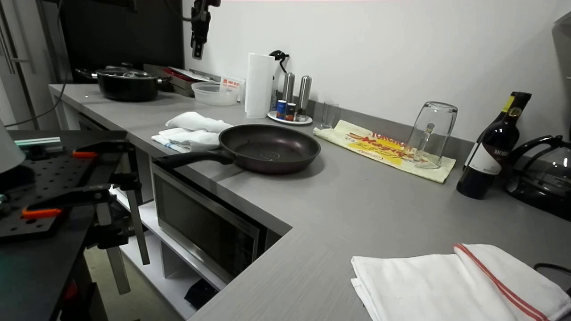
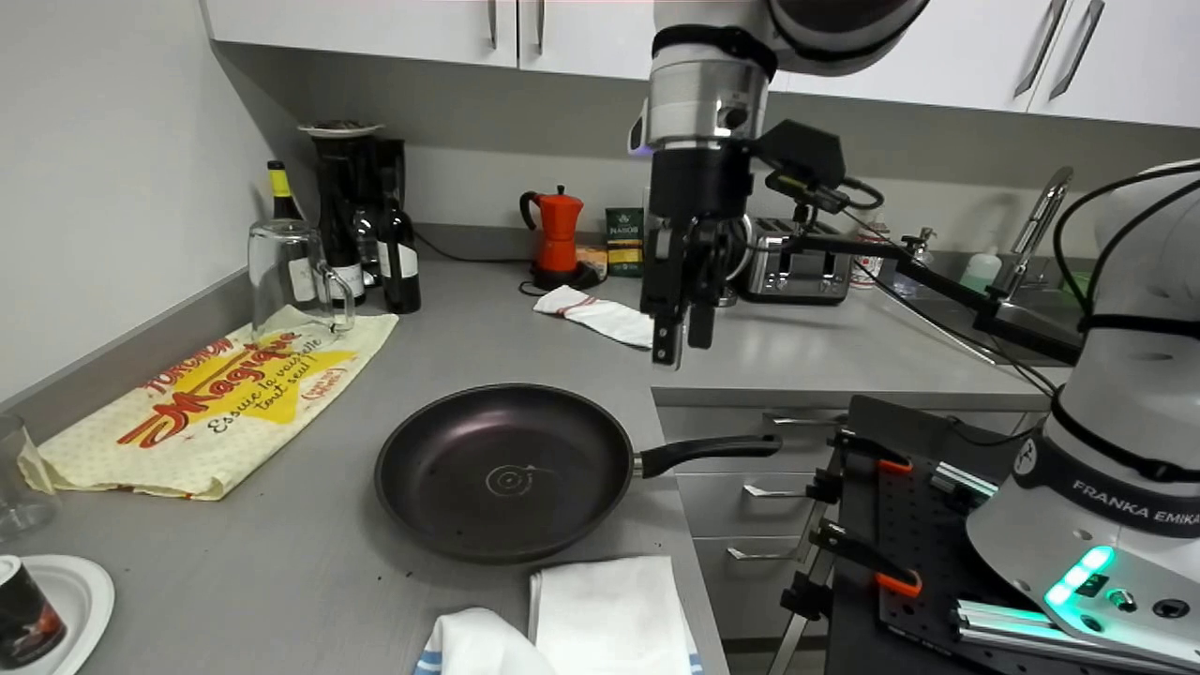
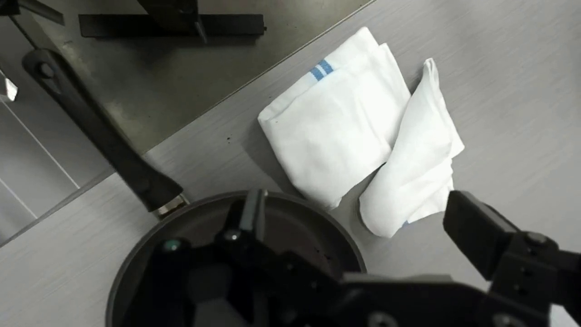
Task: Pick the cloth and use it to wipe the cloth
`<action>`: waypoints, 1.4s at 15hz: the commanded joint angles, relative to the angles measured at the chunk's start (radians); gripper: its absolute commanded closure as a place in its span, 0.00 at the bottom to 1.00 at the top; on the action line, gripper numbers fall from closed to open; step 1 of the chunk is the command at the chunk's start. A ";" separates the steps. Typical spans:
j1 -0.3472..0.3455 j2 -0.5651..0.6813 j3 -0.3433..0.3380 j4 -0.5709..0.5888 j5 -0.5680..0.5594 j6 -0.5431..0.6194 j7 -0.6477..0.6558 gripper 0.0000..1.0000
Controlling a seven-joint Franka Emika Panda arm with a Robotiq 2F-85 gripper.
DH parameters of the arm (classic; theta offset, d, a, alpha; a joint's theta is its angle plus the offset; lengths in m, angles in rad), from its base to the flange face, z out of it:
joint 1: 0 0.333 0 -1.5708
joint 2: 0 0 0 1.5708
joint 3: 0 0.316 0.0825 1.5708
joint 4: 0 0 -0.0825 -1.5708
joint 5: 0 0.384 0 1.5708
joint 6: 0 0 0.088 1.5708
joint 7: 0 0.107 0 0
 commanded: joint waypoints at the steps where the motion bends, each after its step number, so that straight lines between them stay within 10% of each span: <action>1: 0.046 0.222 0.057 0.086 0.058 0.114 0.032 0.00; 11: 0.070 0.714 0.093 0.361 0.089 0.292 0.231 0.00; 21: 0.097 0.890 0.147 0.522 0.223 0.276 0.327 0.00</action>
